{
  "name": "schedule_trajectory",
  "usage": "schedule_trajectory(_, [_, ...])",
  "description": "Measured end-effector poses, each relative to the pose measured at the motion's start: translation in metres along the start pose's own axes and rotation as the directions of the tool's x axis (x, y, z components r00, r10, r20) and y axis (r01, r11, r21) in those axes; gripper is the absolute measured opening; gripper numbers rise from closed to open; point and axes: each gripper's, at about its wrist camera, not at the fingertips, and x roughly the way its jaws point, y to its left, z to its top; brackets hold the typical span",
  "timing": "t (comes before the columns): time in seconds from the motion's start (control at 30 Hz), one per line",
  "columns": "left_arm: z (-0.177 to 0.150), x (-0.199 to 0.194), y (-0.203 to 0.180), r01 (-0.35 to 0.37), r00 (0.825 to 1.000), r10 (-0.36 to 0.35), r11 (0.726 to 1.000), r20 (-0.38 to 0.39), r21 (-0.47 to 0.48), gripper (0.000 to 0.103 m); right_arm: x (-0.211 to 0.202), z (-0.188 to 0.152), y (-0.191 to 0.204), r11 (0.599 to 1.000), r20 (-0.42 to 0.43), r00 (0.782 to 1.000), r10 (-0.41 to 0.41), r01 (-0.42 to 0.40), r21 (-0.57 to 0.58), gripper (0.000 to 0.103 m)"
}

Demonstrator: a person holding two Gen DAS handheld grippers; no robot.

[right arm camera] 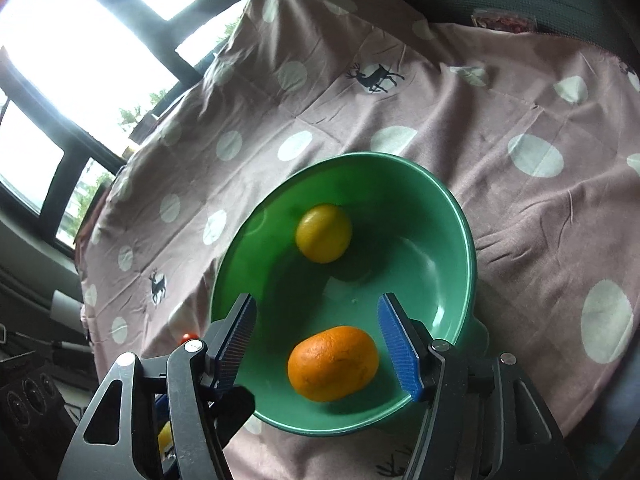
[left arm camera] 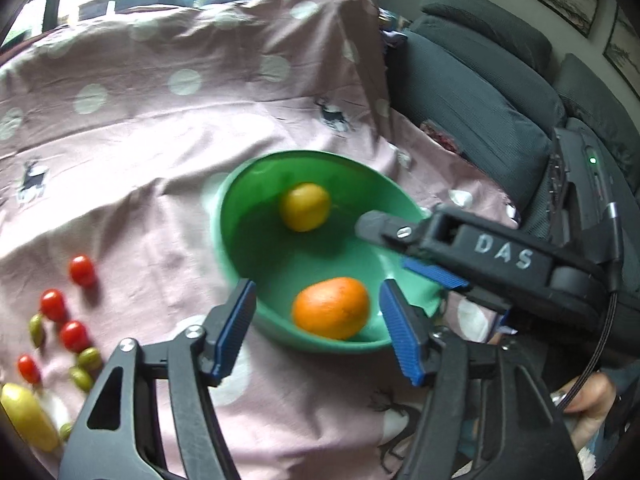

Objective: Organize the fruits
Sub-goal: 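Move the right tool back toward the green pear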

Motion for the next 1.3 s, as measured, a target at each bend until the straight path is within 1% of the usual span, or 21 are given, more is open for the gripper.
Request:
schedule_trajectory(0.1, [-0.008,-0.026,0.021,-0.089,0.995,0.091,0.994,0.031,-0.070,0.067,-0.005,-0.002,0.013,0.999,0.011,1.000,0.020,-0.019,-0.038,0.068])
schedule_trajectory(0.17, [-0.014,-0.047,0.038,-0.149,0.986,0.158,0.981,0.056,-0.126,0.068,-0.008,-0.005,0.023,0.997,0.015,0.999,0.042,-0.041,-0.065,0.072])
schedule_trajectory(0.2, [-0.018,-0.058,0.047,-0.184,0.979,0.196,0.970,0.064,-0.157,0.069,-0.010,-0.007,0.029,0.995,0.016,0.998,0.054,-0.053,-0.079,0.074])
schedule_trajectory(0.27, [-0.030,-0.080,0.064,-0.246,0.959,0.270,0.944,0.086,-0.221,0.079,-0.011,-0.012,0.043,0.990,0.015,0.997,0.082,-0.079,-0.116,0.079])
schedule_trajectory(0.33, [-0.044,-0.099,0.081,-0.300,0.934,0.341,0.910,0.104,-0.288,0.080,-0.010,-0.018,0.058,0.981,0.003,0.994,0.111,-0.109,-0.158,0.080])
schedule_trajectory(0.4, [-0.057,-0.111,0.099,-0.343,0.915,0.396,0.869,0.084,-0.358,0.080,-0.006,-0.025,0.074,0.971,-0.020,0.991,0.135,-0.136,-0.196,0.081])
schedule_trajectory(0.47, [-0.069,-0.121,0.115,-0.379,0.897,0.439,0.829,0.058,-0.411,0.080,-0.001,-0.034,0.089,0.959,-0.054,0.986,0.159,-0.167,-0.228,0.081])
schedule_trajectory(0.5, [-0.075,-0.125,0.122,-0.391,0.889,0.455,0.814,0.053,-0.429,0.080,0.002,-0.039,0.097,0.952,-0.075,0.982,0.175,-0.188,-0.243,0.081])
schedule_trajectory(0.53, [-0.080,-0.128,0.130,-0.396,0.886,0.462,0.805,0.048,-0.441,0.080,0.006,-0.044,0.105,0.943,-0.098,0.977,0.191,-0.211,-0.256,0.081])
schedule_trajectory(0.6, [-0.089,-0.130,0.143,-0.403,0.886,0.464,0.791,0.022,-0.460,0.080,0.015,-0.055,0.121,0.926,-0.144,0.965,0.219,-0.252,-0.280,0.082])
schedule_trajectory(0.63, [-0.092,-0.131,0.150,-0.412,0.883,0.470,0.781,0.006,-0.469,0.080,0.020,-0.060,0.129,0.919,-0.169,0.960,0.225,-0.267,-0.292,0.082])
schedule_trajectory(0.7, [-0.097,-0.133,0.160,-0.425,0.876,0.481,0.765,-0.009,-0.483,0.080,0.029,-0.073,0.145,0.901,-0.215,0.950,0.228,-0.290,-0.322,0.082])
schedule_trajectory(0.73, [-0.099,-0.134,0.164,-0.427,0.876,0.483,0.762,-0.012,-0.486,0.080,0.035,-0.079,0.153,0.892,-0.237,0.944,0.228,-0.300,-0.337,0.082])
schedule_trajectory(0.83, [-0.104,-0.136,0.171,-0.431,0.876,0.482,0.756,-0.026,-0.492,0.080,0.050,-0.098,0.175,0.866,-0.305,0.926,0.225,-0.333,-0.373,0.082])
schedule_trajectory(0.97, [-0.109,-0.135,0.179,-0.438,0.877,0.478,0.752,-0.051,-0.493,0.080,0.069,-0.122,0.196,0.835,-0.406,0.884,0.232,-0.395,-0.383,0.082])
schedule_trajectory(1.07, [-0.112,-0.134,0.182,-0.436,0.881,0.469,0.751,-0.064,-0.496,0.080,0.079,-0.137,0.207,0.818,-0.449,0.866,0.221,-0.415,-0.398,0.082])
schedule_trajectory(1.17, [-0.113,-0.132,0.187,-0.437,0.882,0.466,0.746,-0.076,-0.503,0.080,0.089,-0.147,0.214,0.808,-0.490,0.843,0.224,-0.442,-0.390,0.082])
schedule_trajectory(1.3, [-0.116,-0.129,0.192,-0.423,0.892,0.443,0.750,-0.087,-0.509,0.080,0.099,-0.155,0.216,0.804,-0.545,0.804,0.236,-0.477,-0.355,0.082])
